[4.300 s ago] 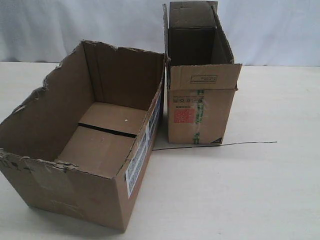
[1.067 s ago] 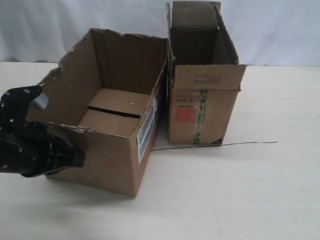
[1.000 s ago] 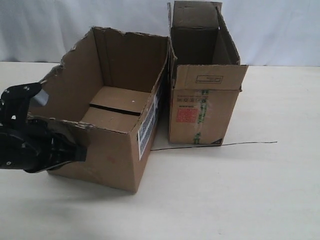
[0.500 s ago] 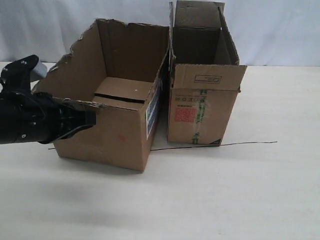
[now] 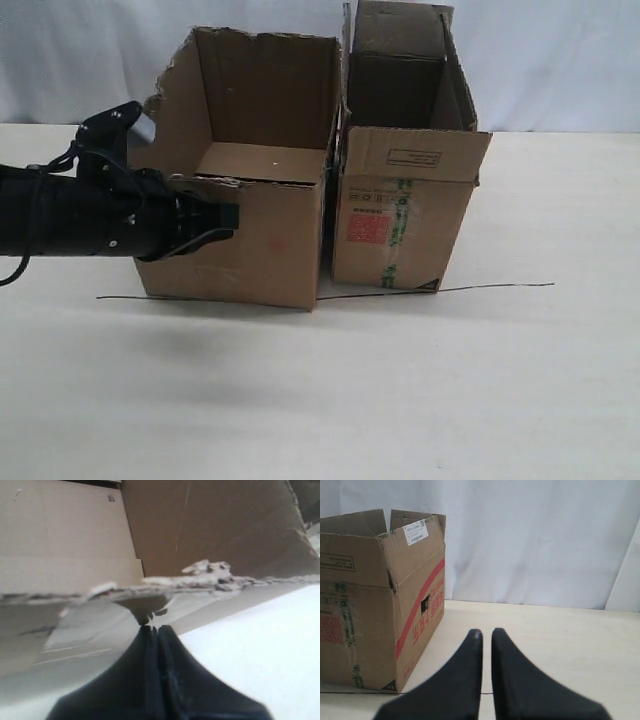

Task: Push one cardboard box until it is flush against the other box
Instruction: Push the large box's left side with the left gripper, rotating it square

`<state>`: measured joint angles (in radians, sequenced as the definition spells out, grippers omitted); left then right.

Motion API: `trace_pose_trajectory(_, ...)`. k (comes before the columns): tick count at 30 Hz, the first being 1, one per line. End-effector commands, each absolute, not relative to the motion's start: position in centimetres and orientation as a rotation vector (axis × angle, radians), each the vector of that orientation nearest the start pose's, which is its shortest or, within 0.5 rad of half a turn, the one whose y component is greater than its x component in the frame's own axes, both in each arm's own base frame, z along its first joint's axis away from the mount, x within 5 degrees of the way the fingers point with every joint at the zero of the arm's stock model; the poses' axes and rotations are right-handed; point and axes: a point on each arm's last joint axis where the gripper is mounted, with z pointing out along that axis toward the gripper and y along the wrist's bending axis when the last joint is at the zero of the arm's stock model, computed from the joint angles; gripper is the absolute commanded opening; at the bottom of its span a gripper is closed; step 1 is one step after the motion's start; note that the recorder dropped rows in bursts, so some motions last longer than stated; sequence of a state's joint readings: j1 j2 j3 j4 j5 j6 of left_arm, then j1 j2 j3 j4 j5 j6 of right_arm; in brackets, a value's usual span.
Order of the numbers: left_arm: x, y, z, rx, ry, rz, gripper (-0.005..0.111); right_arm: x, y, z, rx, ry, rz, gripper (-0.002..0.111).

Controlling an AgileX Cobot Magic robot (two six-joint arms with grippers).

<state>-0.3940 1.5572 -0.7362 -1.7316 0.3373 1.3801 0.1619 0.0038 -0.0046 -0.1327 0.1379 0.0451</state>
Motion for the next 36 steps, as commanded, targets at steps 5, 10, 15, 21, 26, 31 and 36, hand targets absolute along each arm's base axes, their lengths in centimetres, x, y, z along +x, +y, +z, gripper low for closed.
trace_pose_trajectory(5,29.0,-15.4,19.6,0.235,2.306,-0.761,0.0,5.6,0.8,20.1,-0.201,1.61,0.033,0.005)
trace_pose_trajectory(10,29.2,-15.4,19.6,0.245,2.302,-0.754,0.0,5.6,0.8,20.1,-0.201,1.61,0.033,0.005)
trace_pose_trajectory(15,29.2,-15.4,19.6,0.245,2.302,-0.754,0.0,5.6,0.8,20.1,-0.201,1.61,0.033,0.005)
trace_pose_trajectory(21,29.5,-15.4,19.9,0.237,2.294,-0.735,0.0,5.6,0.8,20.1,-0.201,1.61,0.033,0.005)
trace_pose_trajectory(26,29.7,-15.5,20.2,0.242,2.28,-0.745,0.0,5.6,0.8,20.1,-0.201,1.61,0.033,0.005)
trace_pose_trajectory(31,29.0,-15.9,21.6,0.306,2.23,-0.839,0.0,5.6,0.8,20.1,-0.201,1.61,0.033,0.005)
trace_pose_trajectory(36,25.4,-14.4,27.9,0.401,2.029,-0.804,0.0,5.6,0.8,20.1,-0.201,1.61,0.033,0.005)
